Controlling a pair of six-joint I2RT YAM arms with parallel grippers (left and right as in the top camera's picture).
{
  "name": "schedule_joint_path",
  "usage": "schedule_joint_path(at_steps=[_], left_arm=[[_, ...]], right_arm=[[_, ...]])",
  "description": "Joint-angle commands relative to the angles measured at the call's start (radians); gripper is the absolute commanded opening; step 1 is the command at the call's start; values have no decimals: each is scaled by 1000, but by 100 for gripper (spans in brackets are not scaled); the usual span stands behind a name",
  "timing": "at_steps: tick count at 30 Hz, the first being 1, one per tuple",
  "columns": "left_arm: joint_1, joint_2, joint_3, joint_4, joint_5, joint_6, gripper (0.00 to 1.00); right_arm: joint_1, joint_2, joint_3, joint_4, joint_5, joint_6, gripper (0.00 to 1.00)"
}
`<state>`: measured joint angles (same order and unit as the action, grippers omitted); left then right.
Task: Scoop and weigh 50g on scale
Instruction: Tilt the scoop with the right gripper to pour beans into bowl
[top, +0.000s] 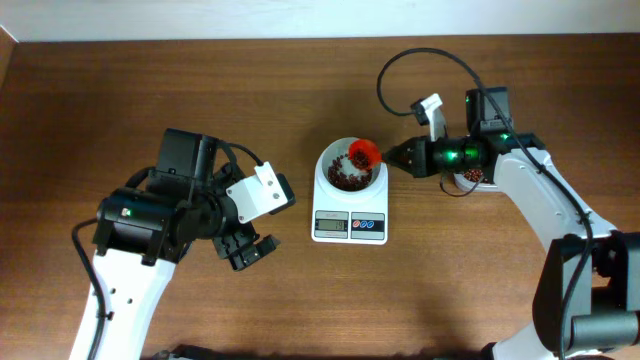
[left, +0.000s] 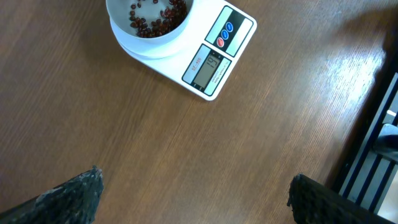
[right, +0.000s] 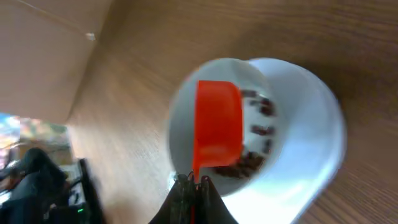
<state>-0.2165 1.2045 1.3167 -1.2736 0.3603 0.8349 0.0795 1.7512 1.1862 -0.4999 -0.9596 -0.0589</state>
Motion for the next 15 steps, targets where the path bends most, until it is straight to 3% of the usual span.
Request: schedule_joint_path(at_steps=[1,7,9,12,15], left_arm=[[3,4,7,0,18,16,99],[3,4,7,0,18,16,99],[3,4,7,0,18,16,99],[3,4,7,0,18,16,99],[3,4,7,0,18,16,99]], right_arm=[[5,6,2,-4,28,-14,4],[5,6,2,-8,60,27,4],[6,6,2,11,-179,-129,4],[6,6,2,-20,100,22,4],[5,6,2,-16,71,19,4]])
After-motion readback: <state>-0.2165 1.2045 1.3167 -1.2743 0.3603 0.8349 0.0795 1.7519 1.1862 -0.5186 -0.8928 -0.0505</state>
